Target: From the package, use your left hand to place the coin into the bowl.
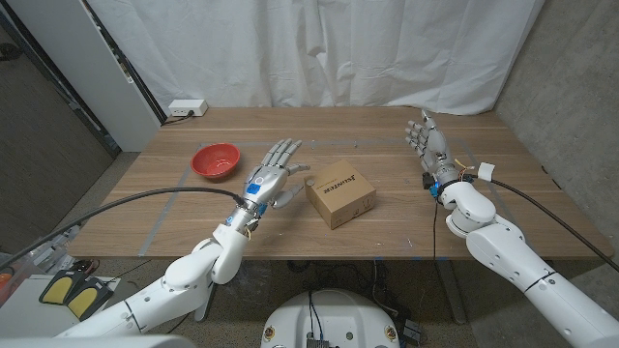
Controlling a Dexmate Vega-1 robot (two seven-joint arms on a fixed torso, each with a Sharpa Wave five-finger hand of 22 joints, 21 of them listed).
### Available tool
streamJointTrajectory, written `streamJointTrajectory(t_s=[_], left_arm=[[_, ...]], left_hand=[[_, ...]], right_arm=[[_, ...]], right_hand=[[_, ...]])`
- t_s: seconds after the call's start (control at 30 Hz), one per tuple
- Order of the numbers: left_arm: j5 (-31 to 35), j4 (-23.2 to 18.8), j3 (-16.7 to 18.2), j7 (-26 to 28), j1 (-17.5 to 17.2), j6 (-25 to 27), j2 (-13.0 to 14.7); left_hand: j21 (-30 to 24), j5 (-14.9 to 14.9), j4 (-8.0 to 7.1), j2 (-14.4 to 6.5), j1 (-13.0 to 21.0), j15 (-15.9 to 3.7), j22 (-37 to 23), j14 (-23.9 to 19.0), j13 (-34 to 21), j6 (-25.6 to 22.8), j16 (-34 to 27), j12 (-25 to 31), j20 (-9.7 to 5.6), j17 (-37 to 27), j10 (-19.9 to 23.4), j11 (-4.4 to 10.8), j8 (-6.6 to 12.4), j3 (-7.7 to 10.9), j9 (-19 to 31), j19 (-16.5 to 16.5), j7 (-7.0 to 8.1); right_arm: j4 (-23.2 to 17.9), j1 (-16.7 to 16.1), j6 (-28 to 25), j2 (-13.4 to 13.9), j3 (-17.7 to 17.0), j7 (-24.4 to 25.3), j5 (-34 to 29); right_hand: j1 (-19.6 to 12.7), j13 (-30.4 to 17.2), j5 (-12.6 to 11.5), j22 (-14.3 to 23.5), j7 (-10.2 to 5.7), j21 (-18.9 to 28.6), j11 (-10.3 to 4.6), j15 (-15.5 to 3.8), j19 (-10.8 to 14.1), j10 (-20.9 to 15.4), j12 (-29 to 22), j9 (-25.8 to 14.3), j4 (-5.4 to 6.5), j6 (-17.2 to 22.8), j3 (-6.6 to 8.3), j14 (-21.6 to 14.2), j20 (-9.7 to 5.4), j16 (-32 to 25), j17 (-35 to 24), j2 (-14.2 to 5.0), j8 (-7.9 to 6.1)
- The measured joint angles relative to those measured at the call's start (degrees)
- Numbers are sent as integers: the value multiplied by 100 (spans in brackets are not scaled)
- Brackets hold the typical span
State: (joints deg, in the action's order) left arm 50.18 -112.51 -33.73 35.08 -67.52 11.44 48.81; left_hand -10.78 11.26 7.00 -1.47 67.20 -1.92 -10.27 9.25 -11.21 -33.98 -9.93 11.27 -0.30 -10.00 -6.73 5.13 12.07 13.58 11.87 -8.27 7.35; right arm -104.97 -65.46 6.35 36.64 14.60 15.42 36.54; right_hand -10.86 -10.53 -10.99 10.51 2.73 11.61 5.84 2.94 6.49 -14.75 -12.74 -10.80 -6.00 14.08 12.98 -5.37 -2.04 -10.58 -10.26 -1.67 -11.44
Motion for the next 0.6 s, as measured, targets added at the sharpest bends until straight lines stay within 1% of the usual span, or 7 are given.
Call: streamJointTrajectory(t_s=[0.1,0.17,0.37,0.43,0.53,0.6], left_arm=[[36,-37,1,-90,-25,172,-30],[58,-58,-2,-152,-29,253,-41],[119,-104,-33,-302,-32,461,-81],[148,-143,-71,-333,-32,544,-150],[173,-159,-98,-358,-32,629,-184],[187,-183,-118,-372,-32,676,-210]], left_hand=[[0,0,-11,-22,22,0,0,0,0,64,0,0,30,0,-34,-27,-16,-11,0,-30,-60],[0,0,-11,-22,22,0,0,0,0,121,0,-25,30,0,-104,-44,-21,-11,0,-90,-59],[20,0,-11,-22,22,2,1,2,0,213,0,-25,42,0,-163,-62,-42,-11,27,-102,-151],[21,0,-11,-22,22,29,0,28,0,231,0,-25,71,0,-193,-92,-42,-10,27,-131,-169],[21,0,-10,-23,23,46,1,46,0,265,0,-25,73,0,-193,-92,-56,-10,27,-133,-203],[21,0,-7,-60,61,47,1,46,0,298,0,-25,73,0,-245,-102,-64,-14,27,-133,-225]], right_arm=[[-10,-1,-36,26,-3,0,16],[-11,-1,-57,33,-3,0,25],[-13,6,-95,59,-5,-1,44],[-13,13,-123,67,-5,-12,68],[-12,20,-142,76,-6,-23,79],[-9,25,-152,84,-6,-29,86]], right_hand=[[0,0,0,0,0,0,0,0,0,0,0,0,-25,0,-25,0,0,0,0,0,0],[0,0,0,0,0,0,0,0,0,0,0,0,-25,0,-25,0,0,0,0,0,0],[0,0,0,0,1,0,0,0,0,0,0,0,-24,-1,-24,0,0,0,0,0,0],[0,0,0,0,1,0,-14,0,0,-14,0,0,-24,-1,-24,0,0,0,0,0,0],[0,0,0,0,1,0,-23,0,0,-23,0,0,-24,-1,-24,0,0,0,0,0,0],[0,0,0,0,1,0,-23,0,0,-23,0,0,-24,-1,-24,0,0,0,0,0,0]])
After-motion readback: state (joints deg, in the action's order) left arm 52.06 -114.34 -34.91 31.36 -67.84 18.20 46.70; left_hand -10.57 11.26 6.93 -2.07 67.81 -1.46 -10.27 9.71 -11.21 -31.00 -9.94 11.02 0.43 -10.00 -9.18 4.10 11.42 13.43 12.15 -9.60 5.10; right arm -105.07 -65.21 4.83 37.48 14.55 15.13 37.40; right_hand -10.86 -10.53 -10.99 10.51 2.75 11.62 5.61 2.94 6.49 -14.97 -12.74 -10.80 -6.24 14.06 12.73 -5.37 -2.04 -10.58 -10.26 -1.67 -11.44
